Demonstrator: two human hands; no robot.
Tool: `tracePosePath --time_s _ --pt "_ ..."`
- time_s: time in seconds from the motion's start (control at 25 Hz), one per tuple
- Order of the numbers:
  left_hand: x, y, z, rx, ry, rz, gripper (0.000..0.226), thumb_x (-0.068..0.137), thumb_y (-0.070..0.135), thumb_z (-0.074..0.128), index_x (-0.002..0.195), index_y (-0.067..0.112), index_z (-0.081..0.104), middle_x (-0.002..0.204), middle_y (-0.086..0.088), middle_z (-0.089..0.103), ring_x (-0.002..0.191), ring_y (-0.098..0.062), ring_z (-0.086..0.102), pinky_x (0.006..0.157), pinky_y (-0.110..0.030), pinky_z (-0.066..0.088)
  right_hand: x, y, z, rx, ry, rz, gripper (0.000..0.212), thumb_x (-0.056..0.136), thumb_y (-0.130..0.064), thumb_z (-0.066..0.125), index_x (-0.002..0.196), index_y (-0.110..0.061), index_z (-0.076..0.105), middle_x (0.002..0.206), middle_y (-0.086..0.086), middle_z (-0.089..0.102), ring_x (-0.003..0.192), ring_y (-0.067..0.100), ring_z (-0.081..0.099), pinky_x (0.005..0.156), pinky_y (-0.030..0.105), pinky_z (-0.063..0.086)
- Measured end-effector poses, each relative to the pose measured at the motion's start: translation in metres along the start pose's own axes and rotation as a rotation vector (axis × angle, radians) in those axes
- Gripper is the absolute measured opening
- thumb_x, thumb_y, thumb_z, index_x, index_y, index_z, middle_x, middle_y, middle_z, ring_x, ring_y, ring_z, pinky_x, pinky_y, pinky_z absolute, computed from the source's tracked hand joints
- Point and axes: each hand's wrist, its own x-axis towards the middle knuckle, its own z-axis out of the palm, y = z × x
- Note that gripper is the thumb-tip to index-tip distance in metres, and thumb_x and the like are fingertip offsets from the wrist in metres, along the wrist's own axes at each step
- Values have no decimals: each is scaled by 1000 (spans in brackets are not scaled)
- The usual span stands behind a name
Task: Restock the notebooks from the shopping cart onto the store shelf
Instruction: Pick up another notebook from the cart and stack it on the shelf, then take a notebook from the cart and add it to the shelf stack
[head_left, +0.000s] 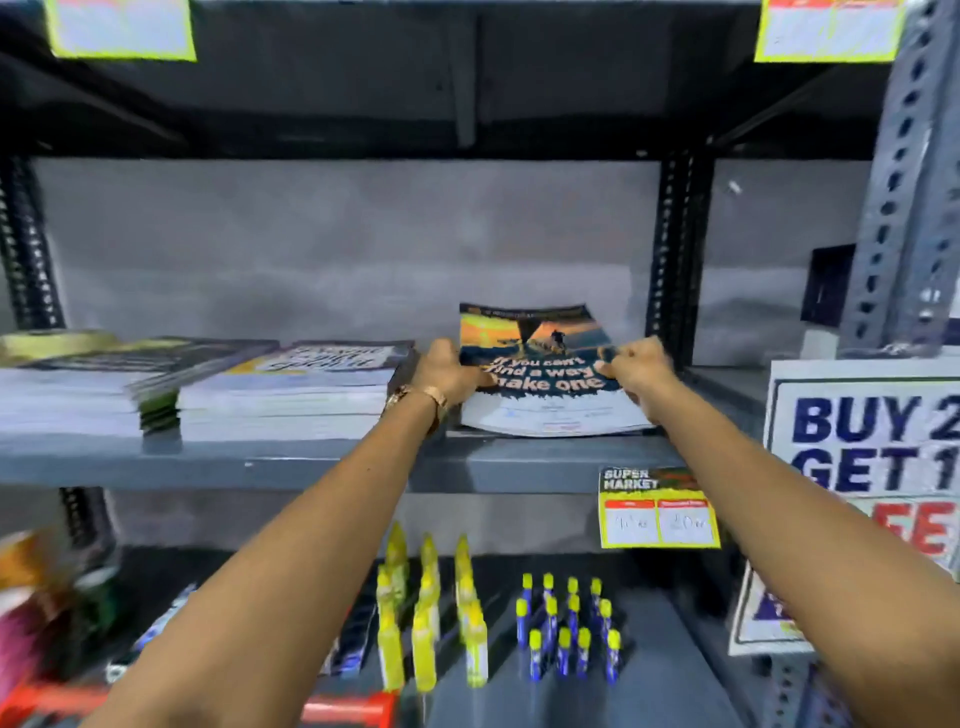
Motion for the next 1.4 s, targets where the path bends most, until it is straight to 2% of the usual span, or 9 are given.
tracePosePath --time_s 0.16,0.32,0.56,0.72,0.88,1.0,1.12,1.24,1.4 --pt "-1 -13 7 398 -15 10 49 81 39 73 116 5 62 121 -20 66 113 -35 62 94 -36 49 3 11 10 -225 -103 98 34 86 -18 71 67 -7 45 58 5 42 49 16 38 49 25 32" --pt "-2 -15 7 561 29 5 38 86 37 67 112 9 67 117 -19 68 107 -38 63 92 -42 54 -5 3 15 -413 -79 5 43 82 -33 73 61 -11 42 72 7 55 59 19 50 55 25 41" --pt "-10 -8 4 613 129 -14 48 78 41 75 108 4 65 113 -21 67 105 -40 63 89 -44 55 -18 -3 14 -564 15 -66 39 80 -33 76 76 -8 46 92 9 51 103 34 59 88 39 51" --pt "-14 2 2 648 150 -18 49 78 33 78 114 4 61 119 -23 63 107 -42 62 89 -47 55 -21 -4 14 -587 46 -85 35 83 -30 72 105 -8 57 110 11 61 109 32 59 71 31 45" --pt "-17 -1 3 610 170 -19 39 82 26 73 111 3 62 116 -23 65 105 -42 63 90 -47 56 -24 1 20 -680 75 -92 32 90 -24 62 117 -8 57 124 15 59 115 34 57 84 35 50" --pt "-22 -5 2 588 156 -2 28 90 17 61 112 0 61 118 -26 63 110 -44 60 93 -47 53 -29 -3 19 -704 33 -69 26 91 -18 59 115 -7 58 122 16 61 112 35 59 85 38 52" --pt "-32 -8 -3 533 56 58 27 91 24 57 106 4 69 109 -24 69 105 -42 63 87 -42 53 -42 -17 17 -766 0 -78 35 94 -25 54 123 -6 55 131 19 56 122 39 49 92 40 47" --pt "-79 -22 -15 534 87 212 30 94 28 50 112 9 65 113 -22 69 107 -41 62 87 -42 52 -89 -30 30 -731 102 -388 47 95 -35 50 131 -6 51 136 20 51 128 42 40 102 47 39" --pt "-185 -81 -42 486 373 502 35 92 14 51 126 8 59 132 -16 60 126 -34 51 107 -42 41 -195 -16 81 -312 50 -856 36 93 -32 53 123 -15 62 123 7 62 117 32 50 100 34 37"
